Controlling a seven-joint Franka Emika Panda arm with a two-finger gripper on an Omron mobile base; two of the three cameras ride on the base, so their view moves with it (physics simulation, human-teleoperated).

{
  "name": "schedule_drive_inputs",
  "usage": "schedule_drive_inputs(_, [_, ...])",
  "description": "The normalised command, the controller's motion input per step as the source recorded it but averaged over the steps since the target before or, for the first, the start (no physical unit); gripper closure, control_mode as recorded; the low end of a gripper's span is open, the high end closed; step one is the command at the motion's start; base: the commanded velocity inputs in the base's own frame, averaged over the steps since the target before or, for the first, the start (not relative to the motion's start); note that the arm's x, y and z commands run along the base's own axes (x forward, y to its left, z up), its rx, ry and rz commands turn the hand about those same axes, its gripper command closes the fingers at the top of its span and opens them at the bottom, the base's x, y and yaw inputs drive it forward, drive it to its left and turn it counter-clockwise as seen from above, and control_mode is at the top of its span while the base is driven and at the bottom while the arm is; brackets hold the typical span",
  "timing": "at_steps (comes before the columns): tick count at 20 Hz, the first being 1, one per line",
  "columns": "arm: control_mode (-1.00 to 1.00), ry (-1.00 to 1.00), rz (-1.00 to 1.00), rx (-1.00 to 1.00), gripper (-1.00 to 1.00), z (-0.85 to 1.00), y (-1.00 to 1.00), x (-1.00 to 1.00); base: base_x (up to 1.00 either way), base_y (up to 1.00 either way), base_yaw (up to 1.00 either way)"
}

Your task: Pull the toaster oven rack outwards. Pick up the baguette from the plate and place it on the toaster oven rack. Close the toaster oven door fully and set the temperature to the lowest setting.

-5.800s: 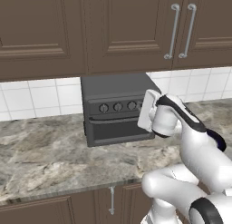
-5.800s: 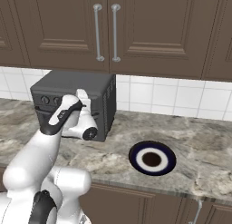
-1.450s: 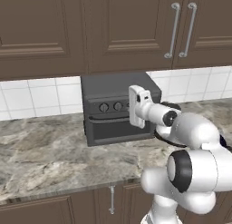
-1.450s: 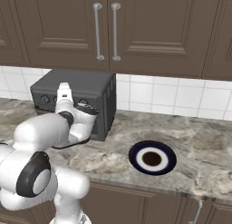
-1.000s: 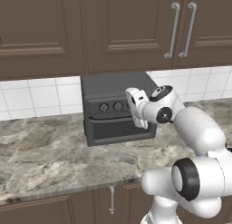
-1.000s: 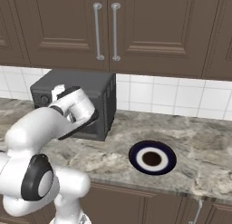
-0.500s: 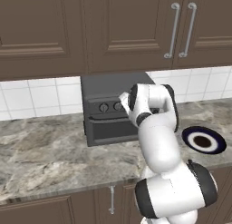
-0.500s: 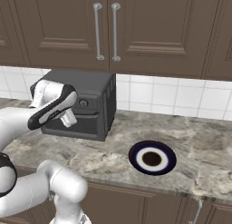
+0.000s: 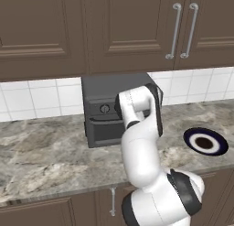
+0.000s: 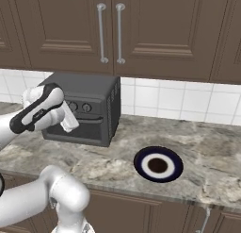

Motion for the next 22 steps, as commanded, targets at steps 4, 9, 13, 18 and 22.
schedule_drive_inputs(4, [-1.0,0.39,0.18,-0.8,1.0,-0.56,-1.0,0.44,0.0,0.0,0.0])
schedule_drive_inputs(9, [-1.0,0.44,0.15,-0.91,1.0,-0.51,-0.92,0.42,0.0,0.0,0.0])
schedule_drive_inputs(13, [-1.0,0.4,0.16,-1.0,1.0,-0.36,-0.67,0.43,0.0,0.0,0.0])
schedule_drive_inputs(18, [-1.0,0.35,0.18,-1.0,1.0,-0.33,-0.71,0.49,0.0,0.0,0.0])
schedule_drive_inputs(22, [-1.0,0.28,0.21,-1.0,1.0,-0.29,-0.62,0.52,0.0,0.0,0.0])
